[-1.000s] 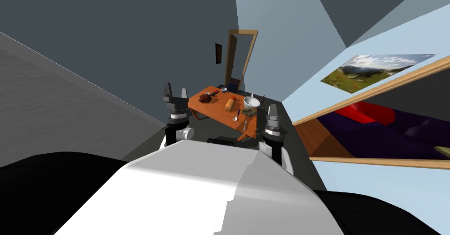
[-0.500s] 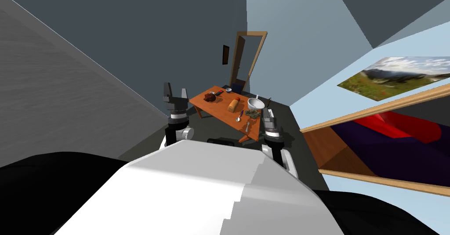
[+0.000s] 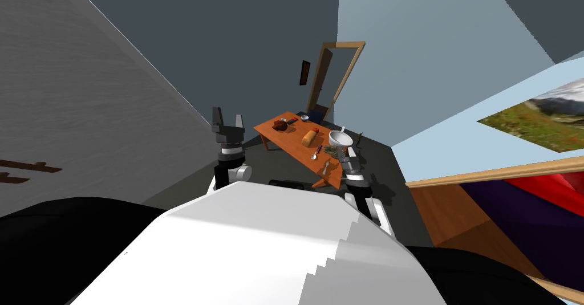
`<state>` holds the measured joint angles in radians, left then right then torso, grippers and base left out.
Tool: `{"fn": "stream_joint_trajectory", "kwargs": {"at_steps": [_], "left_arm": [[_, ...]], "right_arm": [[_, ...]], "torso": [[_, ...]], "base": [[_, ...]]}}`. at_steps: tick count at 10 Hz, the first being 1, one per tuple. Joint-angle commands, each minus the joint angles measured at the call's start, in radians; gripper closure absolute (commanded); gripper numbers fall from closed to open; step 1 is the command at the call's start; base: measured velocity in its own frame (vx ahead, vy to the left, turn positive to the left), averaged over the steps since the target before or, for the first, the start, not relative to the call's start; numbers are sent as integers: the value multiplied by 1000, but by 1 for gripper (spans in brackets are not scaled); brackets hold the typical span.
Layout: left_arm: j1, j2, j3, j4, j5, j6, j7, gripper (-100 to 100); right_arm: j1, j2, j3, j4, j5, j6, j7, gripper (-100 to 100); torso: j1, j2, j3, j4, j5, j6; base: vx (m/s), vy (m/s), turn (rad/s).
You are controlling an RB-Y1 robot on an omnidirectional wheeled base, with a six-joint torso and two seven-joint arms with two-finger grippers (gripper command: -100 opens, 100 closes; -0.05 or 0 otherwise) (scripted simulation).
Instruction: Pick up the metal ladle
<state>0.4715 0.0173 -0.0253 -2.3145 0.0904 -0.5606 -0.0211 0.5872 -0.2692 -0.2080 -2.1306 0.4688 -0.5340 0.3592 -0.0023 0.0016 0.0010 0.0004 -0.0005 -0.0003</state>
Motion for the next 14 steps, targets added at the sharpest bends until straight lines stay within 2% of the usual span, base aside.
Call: {"fn": "stream_joint_trajectory", "kwargs": {"at_steps": [1, 2, 3, 4, 5, 7, 8, 10, 11, 12, 13, 14], "left_arm": [[0, 0, 0, 0, 0, 0, 0, 0], [0, 0, 0, 0, 0, 0, 0, 0], [0, 0, 0, 0, 0, 0, 0, 0], [0, 0, 0, 0, 0, 0, 0, 0], [0, 0, 0, 0, 0, 0, 0, 0], [0, 0, 0, 0, 0, 0, 0, 0], [0, 0, 0, 0, 0, 0, 0, 0], [0, 0, 0, 0, 0, 0, 0, 0], [0, 0, 0, 0, 0, 0, 0, 0], [0, 0, 0, 0, 0, 0, 0, 0], [0, 0, 0, 0, 0, 0, 0, 0], [0, 0, 0, 0, 0, 0, 0, 0]], "right_arm": [[-1, -13, -10, 14, 50, 7, 18, -100], [-1, -13, -10, 14, 60, 7, 18, -100], [12, -36, -33, 43, 100, 9, 50, -100], [12, -36, -33, 43, 129, 9, 50, -100], [23, -57, -56, 74, 158, 9, 84, -100], [23, -57, -56, 74, 201, 9, 84, -100], [34, -79, -80, 106, 239, 8, 118, -100], [34, -79, -80, 106, 274, 8, 118, -100], [44, -99, -103, 139, 313, 5, 152, -100], [44, -99, -103, 139, 346, 5, 152, -100], [53, -119, -125, 173, 377, 0, 186, -100], [53, -119, -125, 173, 411, 0, 186, -100]], "torso": [[0, 0, 0, 0, 0, 0], [0, 0, 0, 0, 0, 1], [1, -1, -1, 0, 0, 1], [1, -1, -1, 0, 0, 0], [0, -1, -1, 0, 0, 1], [-1, -1, 0, 0, 0, 1], [0, -1, -1, 0, 0, 1], [0, -1, -1, 0, 0, 1], [0, -2, -1, 0, 0, 2], [0, -2, -1, 0, 0, 0], [0, -2, -1, 0, 0, 1], [-1, -1, -1, 0, 0, 1]], "base": [[-26, -19, 154], [-11, -7, -40], [-20, 0, 314], [-22, -15, 204], [-29, -24, 311], [-18, -17, 79], [-20, -1, 342], [-13, -13, 88], [-16, -7, 278], [-18, -18, 251], [-24, -25, 349], [-22, -25, 180]]}}
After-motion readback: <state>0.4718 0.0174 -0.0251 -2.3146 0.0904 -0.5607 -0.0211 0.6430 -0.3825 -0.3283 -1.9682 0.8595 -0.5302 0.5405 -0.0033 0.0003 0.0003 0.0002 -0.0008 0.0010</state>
